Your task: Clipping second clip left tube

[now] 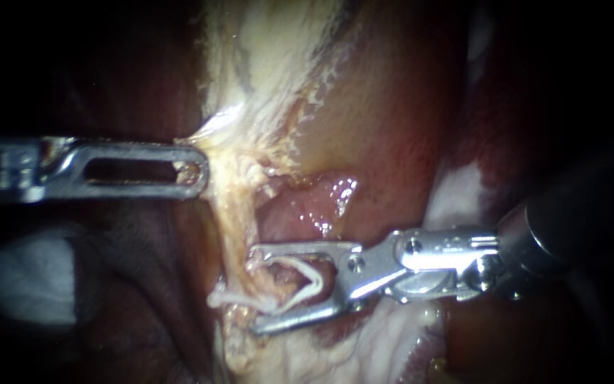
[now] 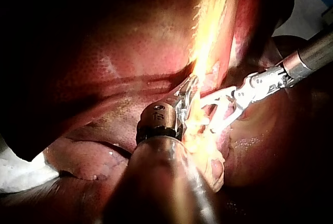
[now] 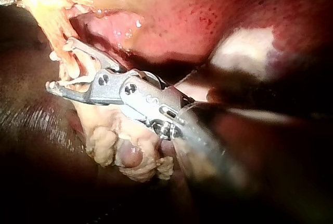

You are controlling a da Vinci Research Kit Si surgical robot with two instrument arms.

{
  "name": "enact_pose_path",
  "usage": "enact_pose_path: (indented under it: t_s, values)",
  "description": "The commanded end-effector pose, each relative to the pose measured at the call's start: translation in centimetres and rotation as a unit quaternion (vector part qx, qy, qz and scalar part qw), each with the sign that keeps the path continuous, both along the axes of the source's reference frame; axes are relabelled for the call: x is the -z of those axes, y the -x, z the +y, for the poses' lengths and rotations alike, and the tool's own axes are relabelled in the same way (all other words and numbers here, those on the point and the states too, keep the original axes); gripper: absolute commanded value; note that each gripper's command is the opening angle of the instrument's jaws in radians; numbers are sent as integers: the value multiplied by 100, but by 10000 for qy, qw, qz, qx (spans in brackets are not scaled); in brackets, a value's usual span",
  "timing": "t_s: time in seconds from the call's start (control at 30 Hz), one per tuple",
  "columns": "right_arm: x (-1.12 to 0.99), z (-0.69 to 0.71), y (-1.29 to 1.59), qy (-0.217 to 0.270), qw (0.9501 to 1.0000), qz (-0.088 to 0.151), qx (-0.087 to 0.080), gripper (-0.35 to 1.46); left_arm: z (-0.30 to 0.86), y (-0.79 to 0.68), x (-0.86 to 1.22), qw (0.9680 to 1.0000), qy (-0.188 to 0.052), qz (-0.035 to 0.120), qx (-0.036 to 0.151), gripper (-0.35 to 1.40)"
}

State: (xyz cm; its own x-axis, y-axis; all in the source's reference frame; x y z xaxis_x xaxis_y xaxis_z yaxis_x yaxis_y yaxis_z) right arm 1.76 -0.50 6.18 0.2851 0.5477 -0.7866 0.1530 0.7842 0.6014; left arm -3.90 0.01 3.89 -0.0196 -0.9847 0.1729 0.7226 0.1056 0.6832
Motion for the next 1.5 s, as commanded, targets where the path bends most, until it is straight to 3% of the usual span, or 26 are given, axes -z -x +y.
enact_pose_path:
  t_s: [0.03, 0.43, 1.1, 1.5]
  values:
    - [0, -1, -1, -7, 10000, -13, 8, 57, 0, 0, 0, 10000, 0, 0, 2, -35]
    - [-11, -2, -19, 10, 10000, -23, -11, 57, -4, 4, 7, 10000, -1, 17, 27, -35]
    - [-4, -4, -32, -631, 9962, 472, 376, 56, -1, 2, 2, 10000, -1, 12, 19, -35]
    - [-8, -5, -51, -642, 9962, 466, 366, 53, -1, 3, -1, 10000, 5, 14, 22, -35]
